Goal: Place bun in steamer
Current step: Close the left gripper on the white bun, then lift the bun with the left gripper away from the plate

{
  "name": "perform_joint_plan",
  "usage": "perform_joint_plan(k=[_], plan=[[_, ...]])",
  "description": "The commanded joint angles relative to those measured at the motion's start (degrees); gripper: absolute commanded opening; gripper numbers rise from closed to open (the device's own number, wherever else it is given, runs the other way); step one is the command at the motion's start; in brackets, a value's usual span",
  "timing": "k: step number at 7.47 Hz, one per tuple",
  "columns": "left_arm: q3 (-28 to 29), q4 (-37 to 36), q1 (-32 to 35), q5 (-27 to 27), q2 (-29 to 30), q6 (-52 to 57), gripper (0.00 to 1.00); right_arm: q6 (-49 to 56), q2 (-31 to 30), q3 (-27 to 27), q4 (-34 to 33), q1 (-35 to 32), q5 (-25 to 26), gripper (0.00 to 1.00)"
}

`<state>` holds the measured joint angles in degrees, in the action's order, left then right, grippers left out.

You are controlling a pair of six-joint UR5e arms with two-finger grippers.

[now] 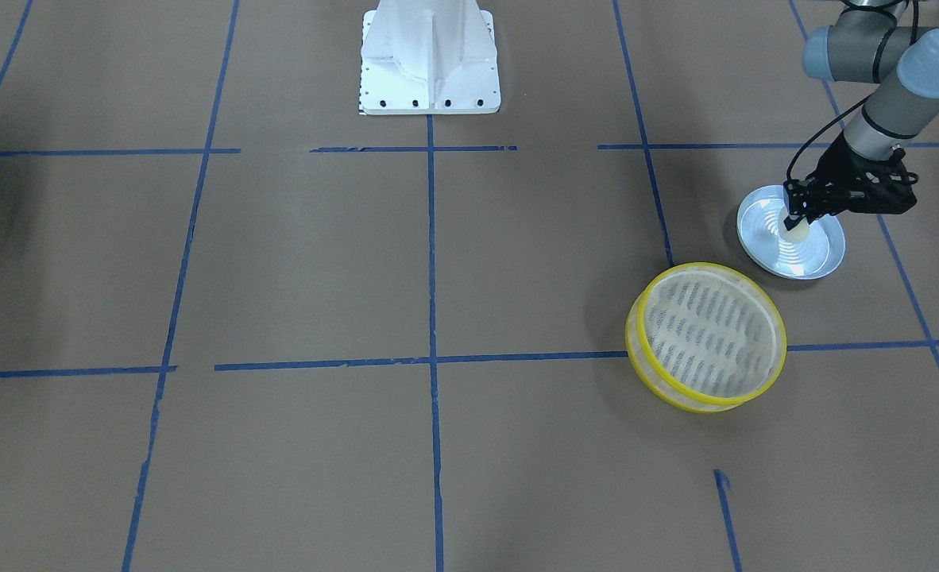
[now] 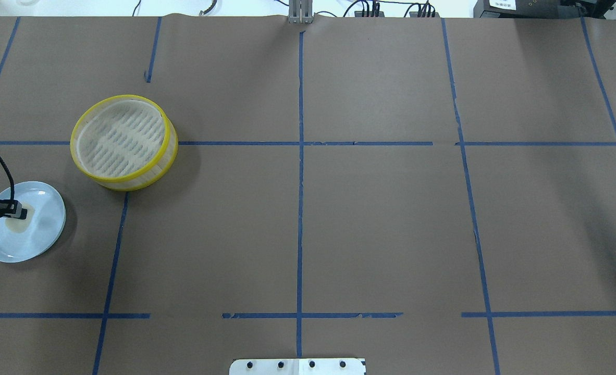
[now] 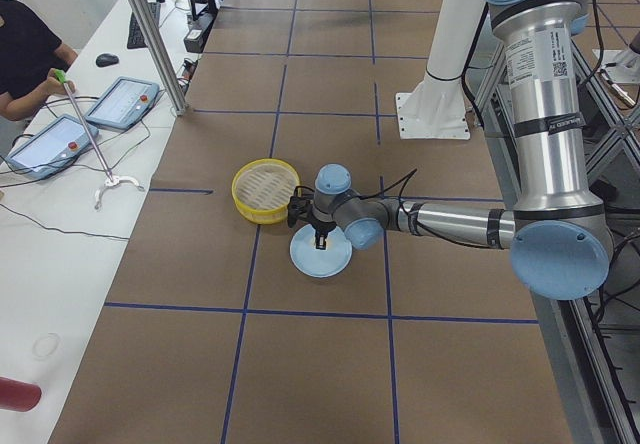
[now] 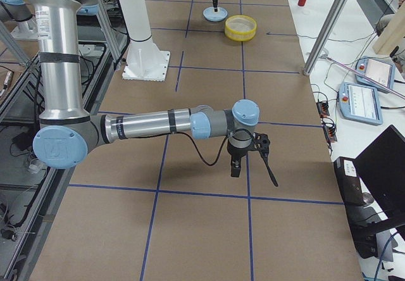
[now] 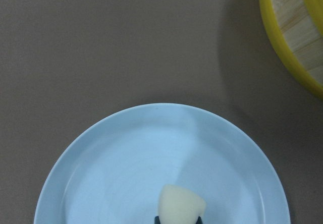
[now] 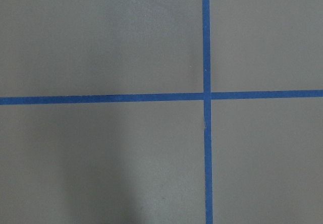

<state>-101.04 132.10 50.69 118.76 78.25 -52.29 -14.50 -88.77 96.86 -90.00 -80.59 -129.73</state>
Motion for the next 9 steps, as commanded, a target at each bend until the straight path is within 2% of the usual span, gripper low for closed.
perform_joint_plan(k=[1, 2, 5, 7, 9], plan=[[-3.53, -4.37, 0.20, 0.25, -0.11, 1.30, 0.25, 0.00, 0.00, 0.00, 0.00, 0.00, 0.00, 1.00], [-5.81, -8.84, 0.81, 0.25, -0.20, 5.14, 0.25, 0.00, 0.00, 0.00, 0.00, 0.08, 0.00, 1.00], [-8.90, -20.79, 9.75, 0.33, 1.20, 16.91, 0.26, 0.00, 0.00, 0.00, 0.00, 0.00, 0.00, 1.00], [-9.87, -29.66, 14.41, 0.25, 5.93, 22.38, 0.26, 0.00, 0.00, 0.00, 0.00, 0.00, 0.00, 1.00], [-12.85, -44.05, 17.15, 0.25, 13.64, 26.25, 0.27, 0.00, 0.00, 0.00, 0.00, 0.00, 0.00, 1.00]])
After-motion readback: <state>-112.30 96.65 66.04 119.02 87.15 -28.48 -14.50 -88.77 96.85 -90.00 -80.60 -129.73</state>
